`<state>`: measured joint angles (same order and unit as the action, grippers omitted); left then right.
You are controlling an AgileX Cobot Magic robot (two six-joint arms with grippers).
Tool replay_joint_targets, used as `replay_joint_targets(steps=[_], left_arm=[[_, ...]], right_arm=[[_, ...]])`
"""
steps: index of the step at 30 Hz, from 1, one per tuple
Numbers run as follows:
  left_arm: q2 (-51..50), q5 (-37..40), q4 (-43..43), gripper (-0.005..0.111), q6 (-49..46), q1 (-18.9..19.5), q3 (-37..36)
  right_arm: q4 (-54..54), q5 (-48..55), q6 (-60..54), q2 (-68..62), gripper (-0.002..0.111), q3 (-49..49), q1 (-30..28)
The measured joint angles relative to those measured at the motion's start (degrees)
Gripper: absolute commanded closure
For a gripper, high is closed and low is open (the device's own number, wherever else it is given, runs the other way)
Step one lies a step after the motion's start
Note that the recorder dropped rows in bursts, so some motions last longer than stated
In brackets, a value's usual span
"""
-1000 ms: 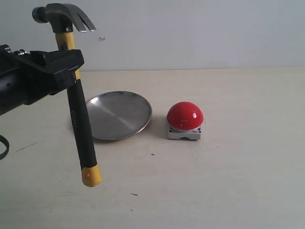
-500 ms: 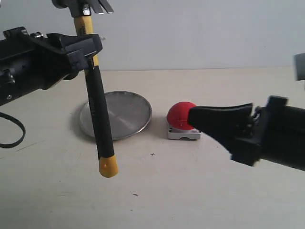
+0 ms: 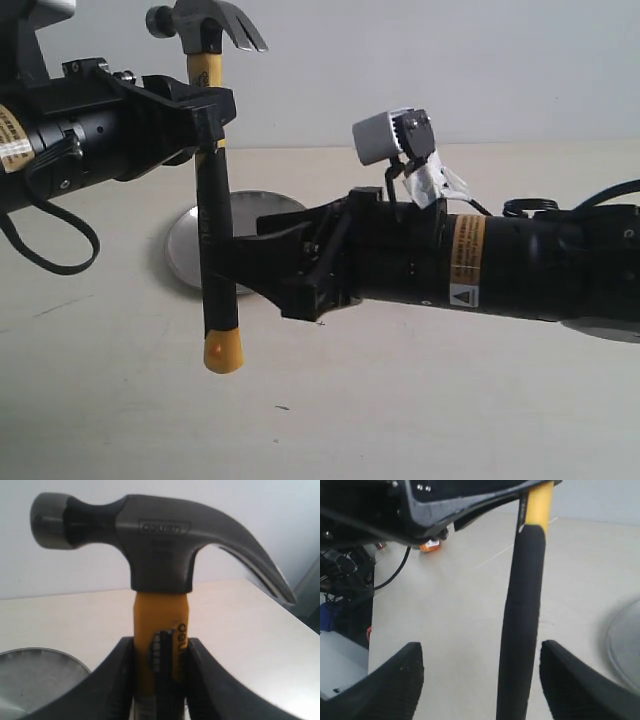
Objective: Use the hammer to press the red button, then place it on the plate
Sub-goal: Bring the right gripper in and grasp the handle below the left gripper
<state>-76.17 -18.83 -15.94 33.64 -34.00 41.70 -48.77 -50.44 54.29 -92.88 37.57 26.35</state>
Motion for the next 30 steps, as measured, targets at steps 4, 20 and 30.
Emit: replay_joint_targets(steps=[4, 20, 30], left_arm=[[0.0, 0.0, 0.0, 0.107, -0.1, 0.0, 0.0], [0.0, 0.9, 0.0, 0.107, -0.1, 0.0, 0.0], [-1.6, 3.2, -0.4, 0.107, -0.2, 0.0, 0.2]], right_arm=[[2.3, 0.2, -0.9, -2.1, 0.04, 2.2, 0.8], [2.7, 0.6, -1.1, -12.1, 0.044, 9.7, 1.9], [5.4, 3.9, -1.0, -12.7, 0.072, 11.6, 4.9]])
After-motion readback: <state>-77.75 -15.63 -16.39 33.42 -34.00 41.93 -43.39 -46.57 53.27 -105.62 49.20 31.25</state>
